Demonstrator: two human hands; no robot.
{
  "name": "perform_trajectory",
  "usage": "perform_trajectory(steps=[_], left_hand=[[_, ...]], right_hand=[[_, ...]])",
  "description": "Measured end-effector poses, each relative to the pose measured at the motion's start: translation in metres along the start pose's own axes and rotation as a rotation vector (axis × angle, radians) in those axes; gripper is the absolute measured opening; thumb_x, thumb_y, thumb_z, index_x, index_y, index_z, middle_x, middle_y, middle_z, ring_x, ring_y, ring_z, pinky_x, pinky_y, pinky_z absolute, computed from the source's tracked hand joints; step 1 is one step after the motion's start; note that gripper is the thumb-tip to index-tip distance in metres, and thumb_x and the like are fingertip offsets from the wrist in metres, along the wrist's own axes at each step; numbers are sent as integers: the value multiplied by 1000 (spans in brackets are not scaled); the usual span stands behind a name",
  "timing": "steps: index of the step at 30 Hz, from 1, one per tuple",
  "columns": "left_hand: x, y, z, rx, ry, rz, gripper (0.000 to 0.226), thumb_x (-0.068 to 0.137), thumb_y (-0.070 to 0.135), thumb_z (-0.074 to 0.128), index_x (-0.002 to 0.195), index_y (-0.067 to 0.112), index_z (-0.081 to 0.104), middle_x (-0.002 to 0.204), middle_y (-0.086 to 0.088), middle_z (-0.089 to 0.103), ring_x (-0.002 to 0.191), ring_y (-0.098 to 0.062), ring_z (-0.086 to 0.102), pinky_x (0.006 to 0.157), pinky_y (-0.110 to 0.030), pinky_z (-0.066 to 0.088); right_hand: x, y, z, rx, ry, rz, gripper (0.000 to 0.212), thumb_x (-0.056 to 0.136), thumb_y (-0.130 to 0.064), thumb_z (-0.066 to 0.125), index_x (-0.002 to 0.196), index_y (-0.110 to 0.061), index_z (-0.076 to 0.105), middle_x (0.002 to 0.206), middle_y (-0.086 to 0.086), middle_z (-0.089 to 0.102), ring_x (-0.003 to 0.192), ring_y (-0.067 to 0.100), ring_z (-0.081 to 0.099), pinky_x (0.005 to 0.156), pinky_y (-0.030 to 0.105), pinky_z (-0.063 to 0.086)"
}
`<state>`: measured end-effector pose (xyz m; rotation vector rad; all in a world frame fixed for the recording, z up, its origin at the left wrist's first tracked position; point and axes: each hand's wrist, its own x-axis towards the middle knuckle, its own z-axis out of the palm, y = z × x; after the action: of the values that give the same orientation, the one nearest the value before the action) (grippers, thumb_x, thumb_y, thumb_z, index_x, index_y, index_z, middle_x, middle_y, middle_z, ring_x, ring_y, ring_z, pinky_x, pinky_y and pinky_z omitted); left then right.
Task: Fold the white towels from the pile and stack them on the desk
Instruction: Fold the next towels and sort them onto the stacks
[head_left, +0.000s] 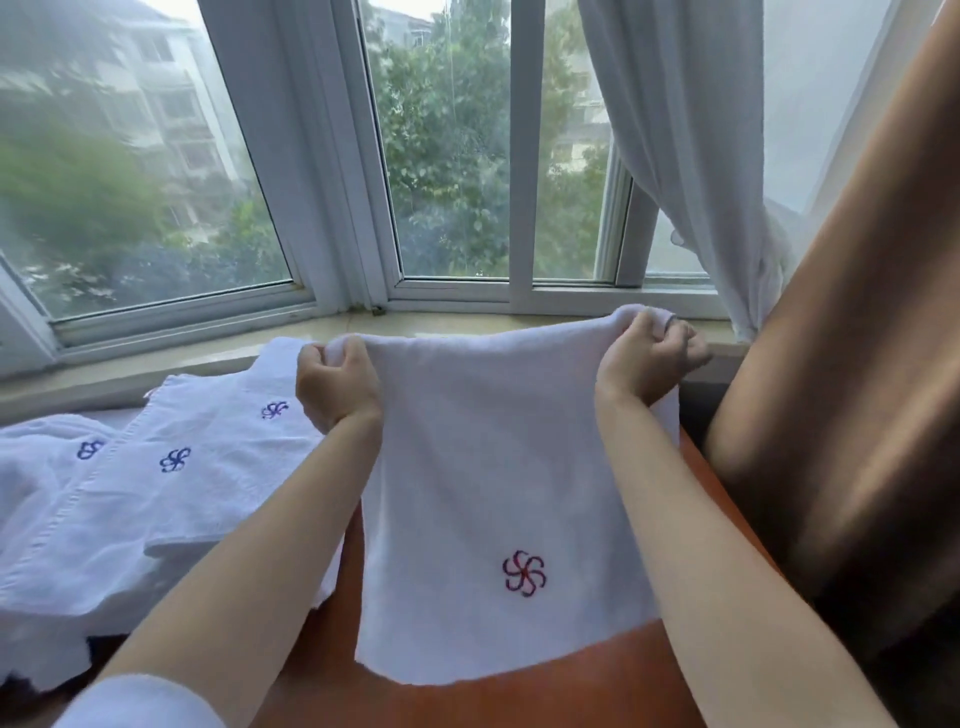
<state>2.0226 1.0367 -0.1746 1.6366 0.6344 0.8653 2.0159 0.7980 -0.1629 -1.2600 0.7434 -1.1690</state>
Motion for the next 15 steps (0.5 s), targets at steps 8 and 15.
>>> perform_trajectory(steps=[8, 15], left_hand=[[-7, -103, 50, 310, -611, 118, 66, 90, 11, 58, 149, 13, 30, 150, -10, 29, 135, -24, 38, 111, -37, 35], [-56, -206, 8, 855, -912, -83, 55, 88, 17, 55, 141, 14, 43, 139, -14, 43, 126, -31, 45, 99, -41, 45]], right_hand=[[-14, 131, 7, -417, -846, 263, 83, 92, -26, 59, 154, -26, 4, 160, -2, -11, 146, 13, 9, 103, 24, 22], [-70, 232, -91, -983, -1090, 332, 50, 93, -23, 53, 141, -14, 42, 155, 6, 19, 136, 26, 33, 102, 29, 36]])
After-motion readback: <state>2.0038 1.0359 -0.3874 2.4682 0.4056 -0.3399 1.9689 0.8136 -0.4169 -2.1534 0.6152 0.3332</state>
